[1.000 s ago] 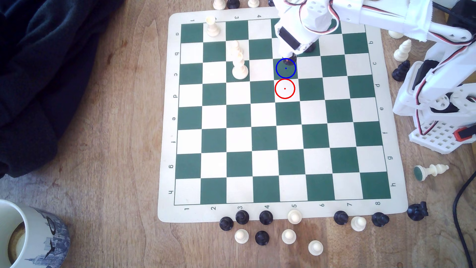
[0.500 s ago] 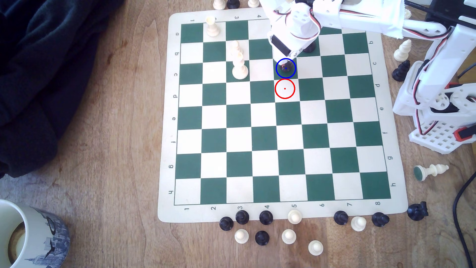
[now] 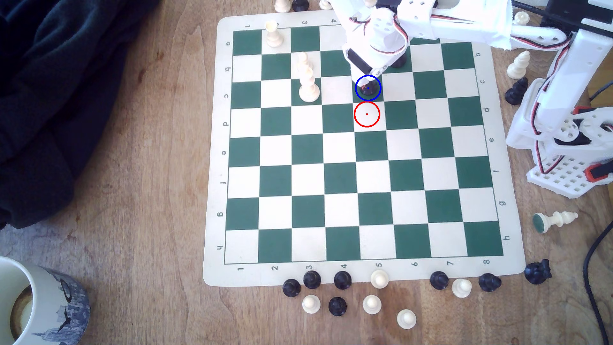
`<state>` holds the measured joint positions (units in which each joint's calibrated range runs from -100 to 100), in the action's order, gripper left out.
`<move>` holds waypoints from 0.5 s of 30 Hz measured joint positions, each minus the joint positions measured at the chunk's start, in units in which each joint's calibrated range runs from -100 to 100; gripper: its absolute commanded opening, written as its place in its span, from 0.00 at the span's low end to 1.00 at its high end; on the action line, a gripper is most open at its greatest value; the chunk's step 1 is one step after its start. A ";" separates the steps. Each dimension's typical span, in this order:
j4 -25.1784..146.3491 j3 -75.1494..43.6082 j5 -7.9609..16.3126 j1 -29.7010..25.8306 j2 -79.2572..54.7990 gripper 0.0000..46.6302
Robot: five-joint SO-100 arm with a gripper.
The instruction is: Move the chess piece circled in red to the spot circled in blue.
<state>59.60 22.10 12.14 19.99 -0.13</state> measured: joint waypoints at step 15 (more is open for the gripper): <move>8.29 2.71 -0.05 -0.15 10.31 0.36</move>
<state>67.89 24.81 12.09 19.84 10.18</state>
